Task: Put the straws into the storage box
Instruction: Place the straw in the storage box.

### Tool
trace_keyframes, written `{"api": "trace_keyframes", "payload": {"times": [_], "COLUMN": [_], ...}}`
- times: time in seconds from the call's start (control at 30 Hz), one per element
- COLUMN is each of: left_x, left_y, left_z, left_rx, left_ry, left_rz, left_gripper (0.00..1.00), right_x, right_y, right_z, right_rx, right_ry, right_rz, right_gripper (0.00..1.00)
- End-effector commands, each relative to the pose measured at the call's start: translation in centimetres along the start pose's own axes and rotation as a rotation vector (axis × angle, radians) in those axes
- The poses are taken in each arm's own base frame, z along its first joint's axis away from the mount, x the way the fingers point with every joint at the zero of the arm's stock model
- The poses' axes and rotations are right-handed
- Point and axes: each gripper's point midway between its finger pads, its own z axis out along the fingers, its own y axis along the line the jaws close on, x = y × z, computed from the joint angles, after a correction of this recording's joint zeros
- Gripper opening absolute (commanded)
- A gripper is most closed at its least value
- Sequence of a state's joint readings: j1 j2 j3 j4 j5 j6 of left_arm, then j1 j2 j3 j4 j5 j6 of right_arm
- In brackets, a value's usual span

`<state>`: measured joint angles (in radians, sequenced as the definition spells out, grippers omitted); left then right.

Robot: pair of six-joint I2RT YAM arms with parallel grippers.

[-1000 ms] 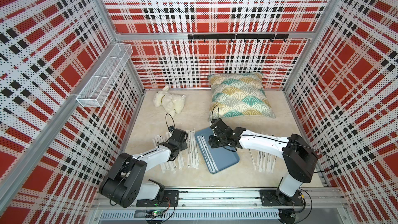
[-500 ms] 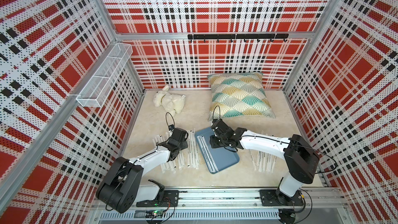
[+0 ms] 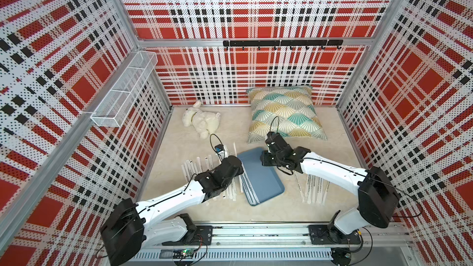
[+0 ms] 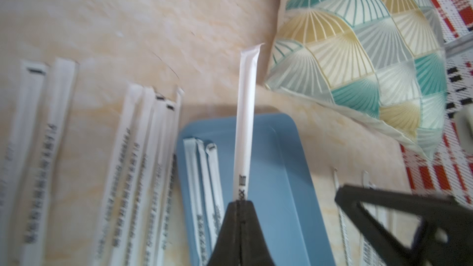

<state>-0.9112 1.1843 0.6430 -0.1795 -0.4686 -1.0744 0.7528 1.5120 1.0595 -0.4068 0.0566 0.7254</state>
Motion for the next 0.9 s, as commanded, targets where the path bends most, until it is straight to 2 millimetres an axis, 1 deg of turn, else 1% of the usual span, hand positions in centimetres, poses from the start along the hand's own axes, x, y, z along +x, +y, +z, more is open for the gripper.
{"api": "trace_keyframes", "payload": {"times": [0.0, 0.13, 0.23, 0.3, 0.37, 0.4, 0.63, 0.77, 0.87], "left_x": [1.1, 3.0, 4.8, 6.1, 7.1, 7.4, 9.2, 9.3, 9.4], "left_y": [-1.0, -1.6, -1.8, -1.7, -1.0, -0.5, 1.2, 1.5, 1.5], "left_z": [0.8, 2.8, 4.4, 5.0, 5.5, 5.8, 7.1, 7.5, 7.5], "left_rx": [-0.029, -0.072, -0.099, -0.118, -0.139, -0.155, -0.221, -0.232, -0.231], "left_ry": [-0.046, -0.031, 0.008, 0.034, 0.056, 0.063, 0.12, 0.126, 0.133], "left_rz": [-0.131, -0.178, -0.155, -0.138, -0.145, -0.147, -0.137, -0.138, -0.14], "left_gripper": [0.0, 0.0, 0.0, 0.0, 0.0, 0.0, 0.0, 0.0, 0.0], "right_x": [-0.6, -0.4, 0.0, 0.2, 0.3, 0.3, 0.5, 0.8, 0.9], "right_y": [-1.8, -2.6, -2.8, -2.9, -2.9, -3.0, -3.2, -3.4, -3.3], "right_z": [-0.8, -0.7, -0.5, -0.4, -0.3, -0.4, -0.5, -0.6, -0.5], "right_rx": [0.046, 0.059, 0.06, 0.059, 0.058, 0.06, 0.059, 0.063, 0.055], "right_ry": [-0.034, -0.032, -0.028, -0.025, -0.024, -0.027, -0.027, -0.027, -0.023], "right_rz": [0.031, 0.041, 0.052, 0.055, 0.058, 0.06, 0.064, 0.068, 0.07], "right_gripper": [0.28, 0.28, 0.28, 0.28, 0.28, 0.28, 0.28, 0.28, 0.28]}}
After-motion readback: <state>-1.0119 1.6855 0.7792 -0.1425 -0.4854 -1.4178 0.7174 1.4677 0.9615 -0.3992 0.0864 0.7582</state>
